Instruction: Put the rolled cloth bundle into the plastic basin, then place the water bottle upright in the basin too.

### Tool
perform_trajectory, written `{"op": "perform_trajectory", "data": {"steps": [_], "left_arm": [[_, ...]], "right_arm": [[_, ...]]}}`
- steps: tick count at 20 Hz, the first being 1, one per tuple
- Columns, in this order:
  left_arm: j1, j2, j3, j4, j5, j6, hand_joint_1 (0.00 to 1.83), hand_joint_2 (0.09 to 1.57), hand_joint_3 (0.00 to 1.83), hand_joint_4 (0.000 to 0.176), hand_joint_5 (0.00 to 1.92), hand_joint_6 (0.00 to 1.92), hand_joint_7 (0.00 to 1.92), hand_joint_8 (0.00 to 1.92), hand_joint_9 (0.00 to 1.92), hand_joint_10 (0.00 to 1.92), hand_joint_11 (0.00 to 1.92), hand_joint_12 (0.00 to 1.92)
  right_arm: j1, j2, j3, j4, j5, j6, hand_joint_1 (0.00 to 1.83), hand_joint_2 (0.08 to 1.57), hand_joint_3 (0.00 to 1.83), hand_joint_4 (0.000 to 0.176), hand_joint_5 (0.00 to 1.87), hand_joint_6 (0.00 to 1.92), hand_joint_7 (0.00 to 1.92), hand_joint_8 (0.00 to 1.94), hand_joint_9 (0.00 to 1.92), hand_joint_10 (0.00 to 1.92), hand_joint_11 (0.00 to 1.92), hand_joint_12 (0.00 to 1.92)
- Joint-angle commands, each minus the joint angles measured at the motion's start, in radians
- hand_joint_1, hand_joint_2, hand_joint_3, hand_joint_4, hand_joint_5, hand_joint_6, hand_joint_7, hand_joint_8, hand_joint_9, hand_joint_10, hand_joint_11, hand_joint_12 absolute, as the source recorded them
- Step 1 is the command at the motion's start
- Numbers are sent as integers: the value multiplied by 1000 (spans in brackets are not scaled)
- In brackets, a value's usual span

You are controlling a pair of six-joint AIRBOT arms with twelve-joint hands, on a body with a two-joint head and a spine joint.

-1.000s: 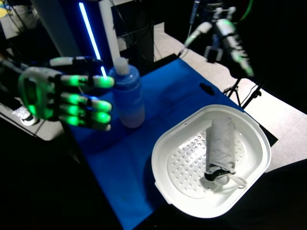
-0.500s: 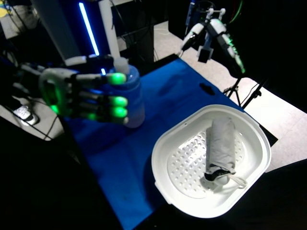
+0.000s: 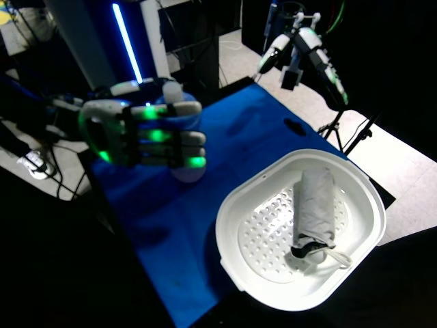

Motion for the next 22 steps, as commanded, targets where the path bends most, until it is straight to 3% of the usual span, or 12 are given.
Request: {"op": "perform_trajectory", "data": {"steps": [1, 3, 5, 7, 9, 10, 11, 20, 22], "left_arm": [[-7, -2, -3, 4, -125, -10, 654, 854, 2, 176, 0, 0, 0, 0, 0, 0, 0, 0], [-7, -3, -3, 5, -126, -13, 667, 855, 2, 176, 0, 0, 0, 0, 0, 0, 0, 0], [-6, -4, -4, 6, -126, -16, 682, 861, 3, 176, 0, 0, 0, 0, 0, 0, 0, 0], [-6, -4, -4, 6, -126, -17, 679, 855, 0, 176, 0, 0, 0, 0, 0, 0, 0, 0], [-5, -5, -5, 6, -126, -17, 672, 863, 3, 176, 0, 0, 0, 0, 0, 0, 0, 0], [-5, -5, -5, 6, -126, -17, 670, 861, 2, 176, 0, 0, 0, 0, 0, 0, 0, 0], [-4, -5, -6, 6, -127, -18, 663, 861, 1, 176, 0, 0, 0, 0, 0, 0, 0, 0], [-1, -14, -6, 3, -123, -19, 638, 863, 0, 176, 0, 0, 0, 0, 0, 0, 0, 0], [-1, -14, -6, 2, -121, -19, 546, 922, 18, 176, 0, 0, 0, 0, 0, 0, 0, 0]], "right_arm": [[24, -5, 5, -19, 111, 14, 1039, 888, 4, 165, 194, 12, 262, 12, 292, 14, 338, 31], [28, -8, 12, -20, 96, 14, 1055, 925, 2, 105, 342, 8, 380, 6, 387, 7, 411, 28], [28, -9, 18, -20, 82, 14, 1057, 975, 2, 3, 545, 12, 535, 8, 526, 9, 559, 29], [28, -10, 21, -19, 76, 14, 1083, 1006, 1, 0, 674, 6, 623, 4, 636, 7, 699, 26], [28, -11, 24, -18, 71, 14, 1154, 1080, 0, 0, 799, 3, 773, 4, 870, 10, 942, 19], [28, -11, 26, -18, 69, 14, 1193, 1131, 2, 1, 929, 991, 928, 833, 995, 7, 1063, 16], [28, -10, 28, -18, 65, 14, 1194, 1152, 0, 40, 908, 1077, 916, 1106, 1058, 8, 1140, 31], [60, 57, 36, -83, 57, 14, 1224, 1098, 0, 36, 985, 966, 1061, 862, 1180, 10, 1252, 35], [120, 102, 35, -141, 51, 14, 1234, 1093, 0, 5, 954, 998, 1122, 776, 1223, 13, 1284, 35]]}}
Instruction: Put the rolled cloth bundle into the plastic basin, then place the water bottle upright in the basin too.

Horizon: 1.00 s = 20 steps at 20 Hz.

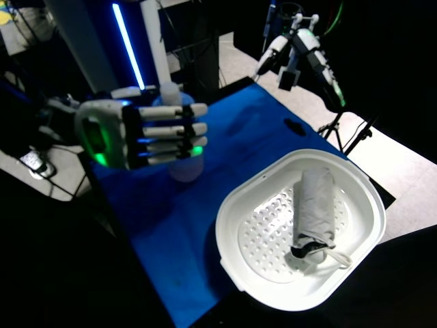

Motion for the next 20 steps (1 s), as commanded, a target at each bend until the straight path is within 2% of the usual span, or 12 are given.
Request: {"op": "perform_trajectory", "data": {"steps": [1, 4, 6, 8, 9, 10, 12, 14, 16, 17, 18, 20], "left_arm": [[-6, -5, 0, 7, -127, -7, 536, 915, 9, 176, 0, 0, 0, 0, 0, 0, 0, 0], [-6, -5, 1, 7, -127, -7, 573, 905, 0, 176, 0, 0, 0, 0, 0, 0, 0, 0], [-6, -5, 1, 6, -127, -7, 590, 909, 1, 176, 0, 0, 0, 0, 0, 0, 0, 0], [-6, -5, 2, 6, -126, -7, 586, 891, 0, 176, 0, 0, 0, 0, 0, 0, 0, 0], [-6, -5, 2, 6, -126, -7, 580, 889, 0, 176, 0, 0, 0, 0, 0, 0, 0, 0], [-6, -6, 3, 7, -127, -7, 570, 893, 0, 176, 0, 0, 0, 0, 0, 0, 0, 0], [-6, -7, 4, 9, -123, -7, 536, 898, 2, 176, 0, 0, 0, 0, 0, 0, 0, 0], [-7, -9, 5, 10, -120, -8, 537, 893, 0, 176, 0, 0, 0, 0, 0, 0, 0, 0], [-6, -9, 7, 11, -119, -9, 575, 891, 0, 176, 0, 0, 0, 0, 0, 0, 0, 0], [-7, -10, 9, 13, -119, -12, 613, 902, 2, 176, 0, 0, 0, 0, 0, 0, 0, 0], [-7, -12, 12, 17, -117, -17, 638, 903, 2, 176, 0, 0, 0, 0, 0, 0, 0, 0], [-14, -20, 20, 28, -103, -24, 648, 918, 6, 176, 0, 0, 0, 0, 0, 0, 0, 0]], "right_arm": [[26, 12, 3, -17, 169, 22, 1243, 1089, 0, 0, 935, 999, 1157, 744, 1256, 9, 1304, 33], [73, 50, 3, -49, 169, 22, 1251, 1094, 1, 0, 914, 987, 1149, 801, 1240, 1, 1310, 26], [117, 73, 6, -66, 169, 20, 1269, 1086, 0, 0, 935, 899, 1165, 825, 1284, 6, 1338, 31], [174, 85, 25, -74, 152, 8, 1246, 1100, 1, 0, 937, 927, 1104, 907, 1256, 1, 1256, 2], [211, 84, 39, -75, 128, 0, 1241, 1102, 0, 0, 936, 942, 1095, 910, 1244, 0, 1223, 0], [286, 69, 82, -80, 64, -7, 1241, 1103, 0, 0, 942, 923, 1087, 932, 1227, 0, 1194, 0], [308, 57, 102, -77, 52, -9, 1255, 1106, 1, 0, 908, 949, 1110, 920, 1251, 10, 1216, 10], [368, 33, 136, -76, 11, -25, 1253, 1115, 1, 0, 914, 920, 1069, 1010, 1274, 10, 1243, 18], [434, 16, 154, -75, -45, -78, 1240, 1106, 0, 0, 970, 869, 1051, 1007, 1256, 1, 1223, 9], [453, 2, 168, -71, -68, -91, 1225, 1104, 0, 23, 987, 920, 1037, 948, 1201, 0, 1182, 0], [475, -14, 193, -70, -100, -92, 1219, 1109, 1, 38, 979, 972, 1016, 942, 1181, 1, 1168, 1], [509, -42, 237, -59, -169, -93, 1224, 1100, 0, 41, 1006, 950, 1034, 893, 1200, 4, 1210, 20]]}}
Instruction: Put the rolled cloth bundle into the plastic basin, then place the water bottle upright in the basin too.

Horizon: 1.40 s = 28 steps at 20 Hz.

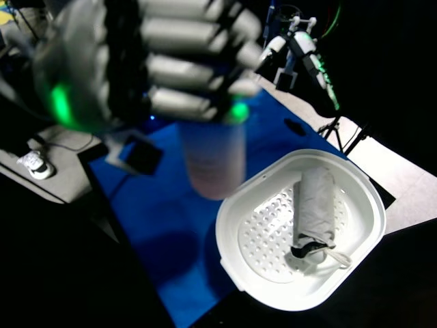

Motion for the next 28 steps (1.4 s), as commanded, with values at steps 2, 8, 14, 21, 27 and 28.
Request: {"op": "perform_trajectory", "data": {"steps": [2, 8, 14, 21, 27, 28], "left_arm": [[-20, -10, 10, 30, -97, -20, 604, 902, 0, 176, 0, 0, 0, 0, 0, 0, 0, 0], [-36, -19, 22, 48, -87, -30, 640, 888, 0, 176, 0, 0, 0, 0, 0, 0, 0, 0], [-50, -41, 44, 62, -91, -52, 556, 861, 0, 176, 0, 0, 0, 0, 0, 0, 0, 0], [-49, -48, 48, 70, -96, -69, 602, 869, 1, 176, 0, 0, 0, 0, 0, 0, 0, 0], [-45, -43, 48, 70, -98, -74, 630, 880, 1, 176, 0, 0, 0, 0, 0, 0, 0, 0], [-45, -43, 48, 70, -97, -74, 640, 880, 1, 176, 0, 0, 0, 0, 0, 0, 0, 0]], "right_arm": [[30, -32, 45, 61, 52, 5, 1261, 1059, 0, 0, 1053, 742, 1184, 767, 1359, 35, 1316, 147], [100, -169, 206, 80, -140, 5, 1273, 1042, 1, 0, 1103, 616, 1221, 729, 1419, 10, 979, 1098], [99, -265, 284, 111, -150, 6, 1251, 1101, 1, 0, 968, 838, 1075, 993, 1199, 0, 884, 681], [42, -323, 324, 120, -139, 6, 1250, 1112, 3, 0, 897, 944, 1092, 966, 1388, 11, 931, 1167], [4, -334, 326, 130, -139, 10, 894, 1237, 1, 173, 734, 1348, 1144, 105, 1301, 6, 774, 1351], [4, -334, 326, 130, -139, 10, 892, 1238, 1, 175, 731, 1352, 1144, 105, 1300, 6, 772, 1353]]}}
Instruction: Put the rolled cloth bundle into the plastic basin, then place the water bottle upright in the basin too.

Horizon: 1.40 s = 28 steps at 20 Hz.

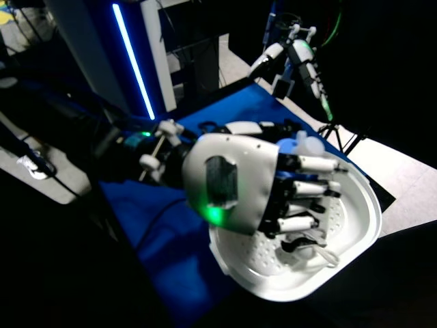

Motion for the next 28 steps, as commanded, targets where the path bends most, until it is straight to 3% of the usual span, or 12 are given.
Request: {"op": "perform_trajectory", "data": {"steps": [1, 2, 4, 13, 19, 22, 24, 25, 26, 27, 28], "left_arm": [[-6, 0, 3, 3, -132, -9, 644, 882, 2, 176, 0, 0, 0, 0, 0, 0, 0, 0], [-5, 0, 2, 2, -132, -9, 623, 878, 0, 176, 0, 0, 0, 0, 0, 0, 0, 0], [-5, 0, 2, 1, -133, -9, 624, 875, 0, 176, 0, 0, 0, 0, 0, 0, 0, 0], [1, -2, 0, -7, -134, -9, 618, 885, 2, 176, 0, 0, 0, 0, 0, 0, 0, 0], [6, -2, -2, -14, -134, -9, 570, 880, 0, 176, 0, 0, 0, 0, 0, 0, 0, 0], [7, -2, -3, -16, -135, -9, 547, 865, 0, 176, 0, 0, 0, 0, 0, 0, 0, 0], [7, -2, -3, -17, -135, -9, 547, 863, 0, 176, 0, 0, 0, 0, 0, 0, 0, 0], [7, -2, -3, -18, -138, -9, 538, 862, 0, 176, 0, 0, 0, 0, 0, 0, 0, 0], [7, -2, -4, -18, -139, -9, 523, 860, 0, 176, 0, 0, 0, 0, 0, 0, 0, 0], [7, -2, -4, -18, -139, -9, 523, 867, 0, 176, 0, 0, 0, 0, 0, 0, 0, 0], [8, 0, -4, -21, -140, -8, 513, 868, 1, 176, 0, 0, 0, 0, 0, 0, 0, 0]], "right_arm": [[11, -1, 5, 15, 149, 23, 876, 1252, 2, 176, 706, 1388, 1133, 98, 1295, 5, 764, 1352], [11, 0, 4, 15, 151, 23, 729, 1199, 0, 0, 766, 285, 1136, 82, 1296, 10, 766, 1328], [11, 4, 2, 15, 153, 26, 717, 1186, 0, 0, 838, 29, 1143, 56, 1289, 19, 735, 1364], [-1, 56, -58, -12, 204, 28, 781, 1193, 0, 0, 805, 0, 1117, 13, 1228, 48, 715, 1305], [-15, 117, -129, -46, 278, 28, 716, 1161, 0, 0, 603, 0, 995, 0, 1108, 28, 588, 1213], [-25, 137, -149, -51, 295, 28, 632, 1140, 0, 0, 492, 0, 834, 0, 1006, 0, 505, 1428], [-30, 153, -165, -51, 310, 28, 613, 1136, 0, 16, 391, 0, 676, 0, 931, 3, 547, 1332], [-39, 168, -180, -52, 328, 28, 630, 1147, 3, 38, 317, 0, 554, 0, 710, 0, 395, 1129], [-48, 181, -193, -52, 343, 28, 607, 1137, 0, 38, 300, 0, 527, 0, 648, 0, 355, 1021], [-66, 204, -218, -52, 377, 28, 556, 1103, 0, 58, 244, 0, 424, 0, 479, 0, 210, 800], [-85, 225, -240, -52, 408, 28, 545, 1079, 0, 70, 192, 0, 331, 0, 353, 0, 87, 720]]}}
